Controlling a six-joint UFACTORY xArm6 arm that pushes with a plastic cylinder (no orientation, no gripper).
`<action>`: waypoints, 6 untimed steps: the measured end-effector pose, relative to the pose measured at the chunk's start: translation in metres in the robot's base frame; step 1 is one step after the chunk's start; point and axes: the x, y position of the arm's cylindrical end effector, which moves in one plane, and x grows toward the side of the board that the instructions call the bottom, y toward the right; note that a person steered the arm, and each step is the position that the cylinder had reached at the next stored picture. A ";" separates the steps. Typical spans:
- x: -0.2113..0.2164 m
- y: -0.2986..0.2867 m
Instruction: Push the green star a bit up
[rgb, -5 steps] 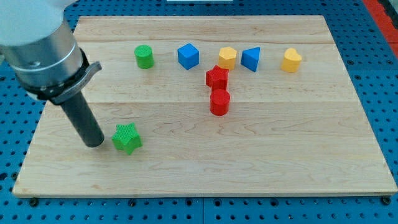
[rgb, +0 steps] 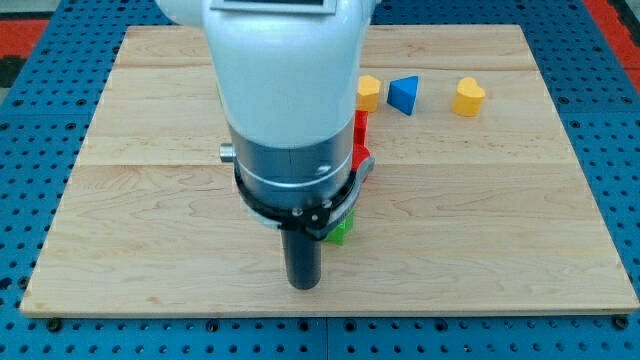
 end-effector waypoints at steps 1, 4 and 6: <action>-0.021 0.000; -0.027 0.031; -0.007 0.058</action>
